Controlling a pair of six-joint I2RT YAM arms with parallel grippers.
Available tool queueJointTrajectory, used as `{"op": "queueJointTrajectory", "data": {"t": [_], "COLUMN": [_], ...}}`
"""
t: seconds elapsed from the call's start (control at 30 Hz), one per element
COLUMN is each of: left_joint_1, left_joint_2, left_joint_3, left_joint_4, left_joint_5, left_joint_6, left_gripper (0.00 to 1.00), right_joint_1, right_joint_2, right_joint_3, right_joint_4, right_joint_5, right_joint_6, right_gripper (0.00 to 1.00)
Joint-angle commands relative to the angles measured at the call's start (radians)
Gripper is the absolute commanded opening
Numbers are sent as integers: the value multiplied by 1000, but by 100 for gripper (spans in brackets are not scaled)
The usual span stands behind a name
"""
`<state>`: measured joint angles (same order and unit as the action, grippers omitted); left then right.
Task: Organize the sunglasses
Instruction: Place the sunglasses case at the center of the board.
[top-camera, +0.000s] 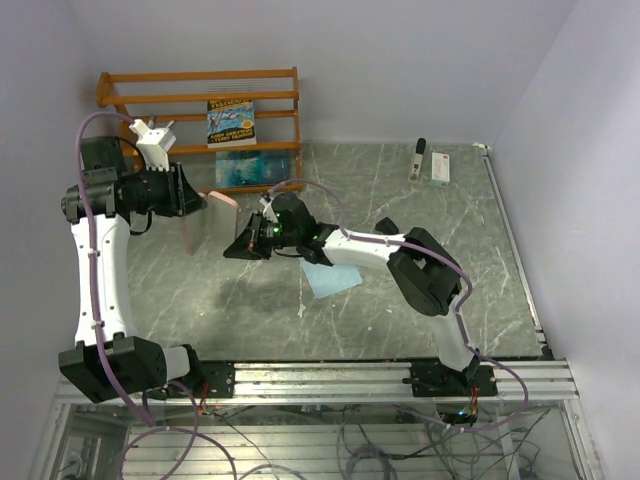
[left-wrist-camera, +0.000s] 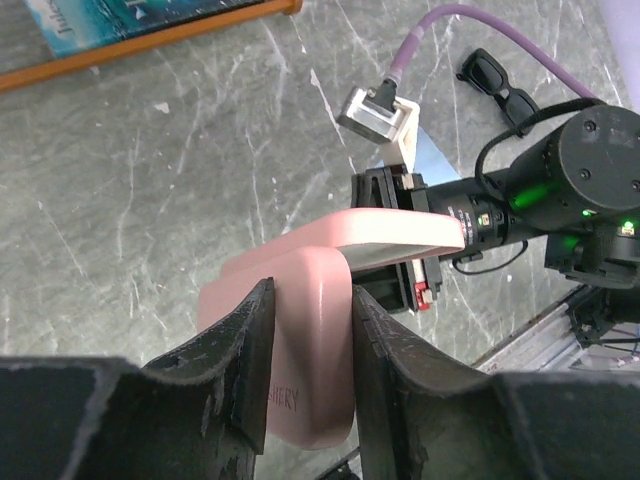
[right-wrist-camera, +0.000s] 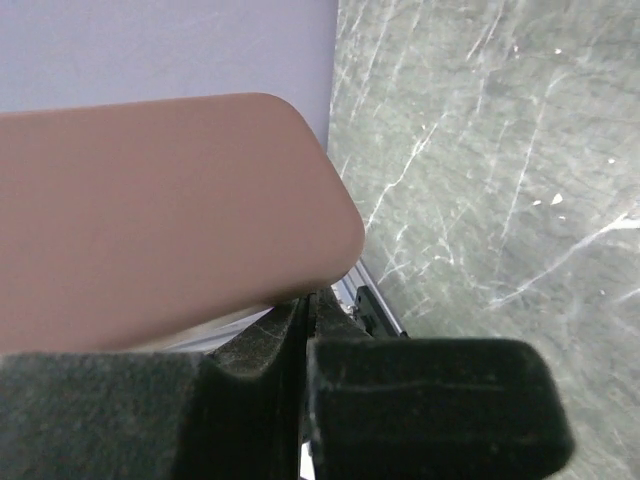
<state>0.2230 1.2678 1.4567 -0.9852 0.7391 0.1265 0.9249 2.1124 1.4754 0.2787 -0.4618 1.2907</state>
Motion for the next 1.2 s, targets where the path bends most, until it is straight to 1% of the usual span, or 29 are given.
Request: {"op": "queueJointTrajectory", "data": {"t": [0.0, 0.07, 0.17, 0.3, 0.43, 0.5, 0.57, 0.67, 0.7, 0.83, 0.93, 1.03, 1.17], "left_joint_1": [-26, -36, -51, -85, -143, -173, -200, -227, -254, -302, -322, -348, -404], "left_joint_2": [5, 38, 83, 132, 212, 268, 324, 425, 457, 587, 640, 678, 737], "left_joint_3": [4, -2, -11, -23, -19, 1, 28, 67, 89, 188, 259, 309, 356], "left_joint_4": [-126, -150, -180, -161, -143, -132, -114, -94, -101, -145, -155, -159, -161], "left_joint_5": [94, 59, 27, -42, -112, -145, -171, -221, -239, -305, -369, -394, -424], "left_joint_6": [-4, 27, 65, 81, 78, 71, 54, 36, 34, 28, 10, -5, -18], "left_gripper": [7, 7, 7, 7, 7, 7, 7, 7, 7, 7, 7, 7, 7], "right_joint_1": [-9, -10, -9, -8, -7, -9, -15, -31, -39, -68, -100, -127, -149], "right_joint_2": [10, 4, -10, -60, -150, -185, -198, -174, -161, -135, -119, -99, -13], "right_joint_3": [-31, -46, -51, -90, -177, -185, -150, -95, -84, -88, -92, -59, -6], "right_joint_4": [82, 113, 93, 60, 34, -26, -120, -193, -207, -229, -245, -289, -353], "right_joint_5": [37, 21, 2, -32, -31, -4, 37, 34, 26, 17, 15, 10, 0], "right_joint_6": [0, 1, -21, -49, -66, -96, -158, -199, -198, -189, -195, -219, -263], "right_gripper": [0, 0, 0, 0, 0, 0, 0, 0, 0, 0, 0, 0, 0]}}
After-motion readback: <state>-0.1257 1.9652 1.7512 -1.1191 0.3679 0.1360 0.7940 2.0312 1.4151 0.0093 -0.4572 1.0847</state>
